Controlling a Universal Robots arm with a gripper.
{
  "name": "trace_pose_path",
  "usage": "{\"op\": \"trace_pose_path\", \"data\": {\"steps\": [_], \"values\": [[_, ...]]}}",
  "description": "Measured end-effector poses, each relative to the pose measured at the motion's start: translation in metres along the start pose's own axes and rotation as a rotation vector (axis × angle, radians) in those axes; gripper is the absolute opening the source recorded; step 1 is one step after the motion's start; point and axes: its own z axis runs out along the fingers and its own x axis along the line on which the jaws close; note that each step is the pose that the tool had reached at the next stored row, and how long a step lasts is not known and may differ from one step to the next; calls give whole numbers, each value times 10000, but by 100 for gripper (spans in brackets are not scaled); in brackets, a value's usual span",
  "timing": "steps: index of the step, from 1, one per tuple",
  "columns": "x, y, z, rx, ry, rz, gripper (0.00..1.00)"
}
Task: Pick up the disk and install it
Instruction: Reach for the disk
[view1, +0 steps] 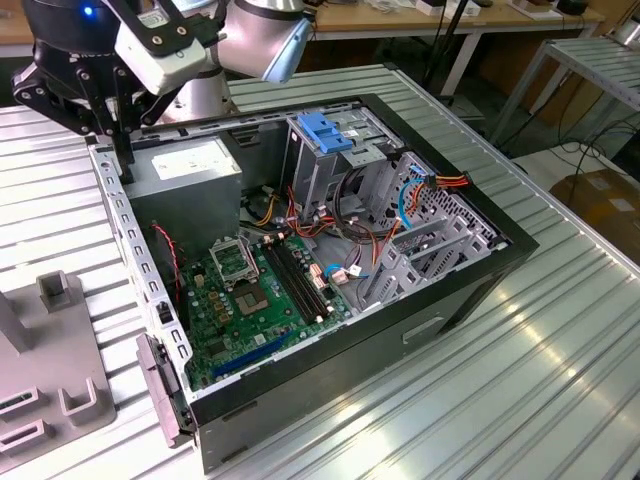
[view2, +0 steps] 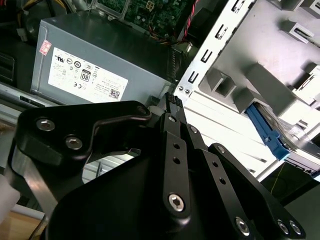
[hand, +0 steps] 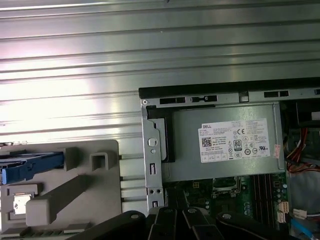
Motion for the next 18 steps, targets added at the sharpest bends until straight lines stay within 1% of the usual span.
{"op": "trace_pose_path", "data": {"steps": [3,6,18], "values": [[26,-2,0,0,-1,0,11],[69,-5,-1,0,-1,1,11],[183,-14,-3,-1,0,0,11]]}}
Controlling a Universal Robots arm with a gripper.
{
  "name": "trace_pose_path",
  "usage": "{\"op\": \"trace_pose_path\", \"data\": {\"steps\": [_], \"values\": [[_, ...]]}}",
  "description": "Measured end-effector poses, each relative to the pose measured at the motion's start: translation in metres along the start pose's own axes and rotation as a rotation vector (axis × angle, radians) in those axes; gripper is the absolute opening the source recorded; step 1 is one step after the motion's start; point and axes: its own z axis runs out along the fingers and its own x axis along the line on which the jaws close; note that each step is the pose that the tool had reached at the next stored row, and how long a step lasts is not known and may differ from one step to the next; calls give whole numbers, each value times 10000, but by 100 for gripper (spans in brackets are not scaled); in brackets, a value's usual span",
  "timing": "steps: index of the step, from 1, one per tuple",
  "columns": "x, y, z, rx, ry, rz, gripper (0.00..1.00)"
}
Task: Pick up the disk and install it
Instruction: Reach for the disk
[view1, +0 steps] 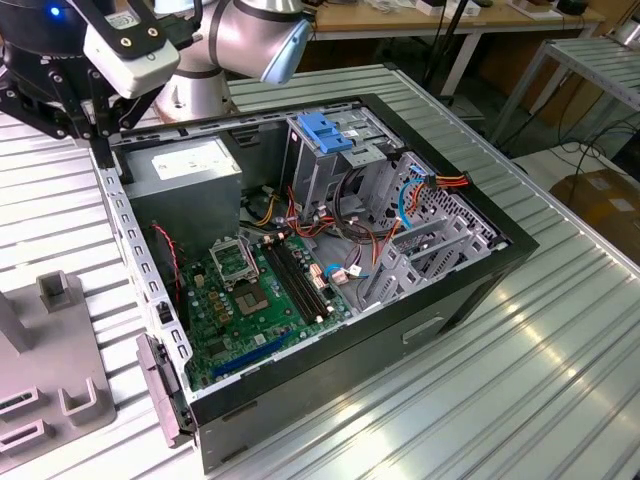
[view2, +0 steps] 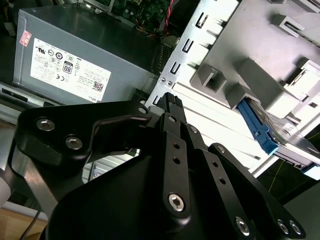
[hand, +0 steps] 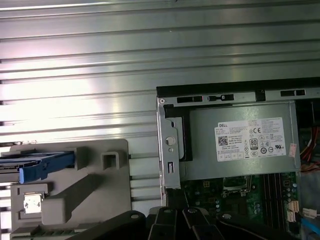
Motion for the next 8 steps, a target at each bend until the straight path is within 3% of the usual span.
{"op": "trace_pose_path", "data": {"steps": [8], "values": [[97,-7,-2,0,0,0,11]]}}
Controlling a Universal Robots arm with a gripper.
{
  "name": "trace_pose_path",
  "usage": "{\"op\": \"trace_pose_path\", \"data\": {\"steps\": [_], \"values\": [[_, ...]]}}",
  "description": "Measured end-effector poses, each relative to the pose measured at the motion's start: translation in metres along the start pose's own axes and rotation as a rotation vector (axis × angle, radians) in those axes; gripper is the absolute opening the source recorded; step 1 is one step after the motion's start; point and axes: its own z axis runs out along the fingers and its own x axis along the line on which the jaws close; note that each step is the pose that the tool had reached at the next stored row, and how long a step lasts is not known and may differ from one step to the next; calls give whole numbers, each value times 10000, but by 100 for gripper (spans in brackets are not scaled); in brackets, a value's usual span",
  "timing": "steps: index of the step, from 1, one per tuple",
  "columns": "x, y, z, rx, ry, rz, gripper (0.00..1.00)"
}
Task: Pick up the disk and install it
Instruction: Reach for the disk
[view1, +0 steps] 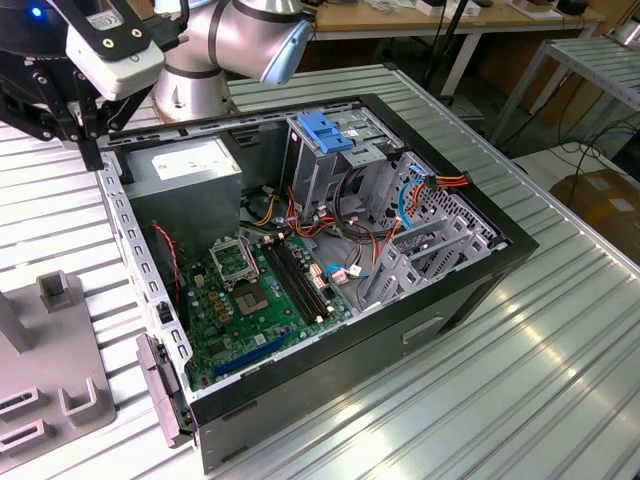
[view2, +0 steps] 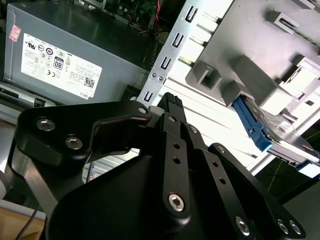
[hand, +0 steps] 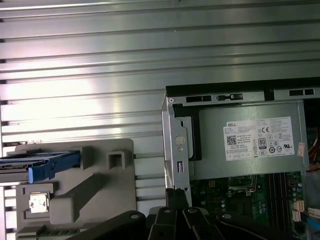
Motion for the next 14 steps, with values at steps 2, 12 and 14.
{"op": "trace_pose_path", "data": {"steps": [2,12,14], "values": [[15,-1,0,0,0,0,11],[124,-9,-3,1,1,0,11],[142,-11,-3,1,1,0,11]]}}
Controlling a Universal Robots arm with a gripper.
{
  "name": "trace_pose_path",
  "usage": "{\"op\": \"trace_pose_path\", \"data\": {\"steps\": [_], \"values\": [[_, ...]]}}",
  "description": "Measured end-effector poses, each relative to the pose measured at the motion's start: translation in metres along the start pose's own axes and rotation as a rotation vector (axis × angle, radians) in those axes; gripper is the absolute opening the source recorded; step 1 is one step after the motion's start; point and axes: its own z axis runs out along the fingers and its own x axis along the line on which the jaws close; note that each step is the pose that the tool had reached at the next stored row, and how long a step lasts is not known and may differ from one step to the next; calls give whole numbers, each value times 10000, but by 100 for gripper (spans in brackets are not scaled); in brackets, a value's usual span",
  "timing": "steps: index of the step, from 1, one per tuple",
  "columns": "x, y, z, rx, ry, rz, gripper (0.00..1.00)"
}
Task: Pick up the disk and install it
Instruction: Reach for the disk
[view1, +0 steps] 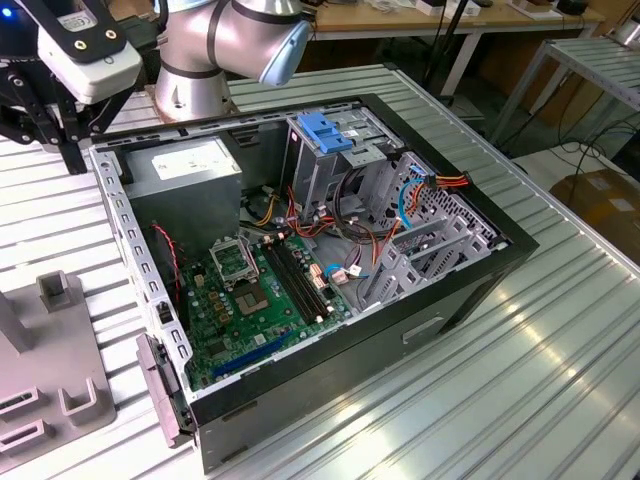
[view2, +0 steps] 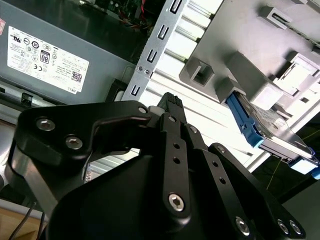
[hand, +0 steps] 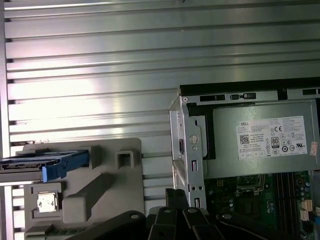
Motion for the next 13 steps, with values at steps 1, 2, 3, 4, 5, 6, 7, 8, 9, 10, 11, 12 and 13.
{"op": "trace_pose_path", "data": {"steps": [1,2,3,4,5,6,7,8,9,10,11,12,13], "values": [[10,-1,0,0,0,0,11],[26,-2,0,0,0,0,11],[40,-3,0,0,0,0,11],[54,-4,-1,0,0,0,11],[63,-5,-1,1,0,0,11],[77,-6,-1,0,0,1,11],[89,-7,-1,-1,-1,0,11],[98,-8,-2,0,0,0,11],[112,-9,-2,0,0,0,11],[126,-10,-2,0,0,1,11],[140,-11,-2,0,0,0,11],[148,-11,-3,0,0,1,11],[157,-12,-2,-1,-1,0,11]]}}
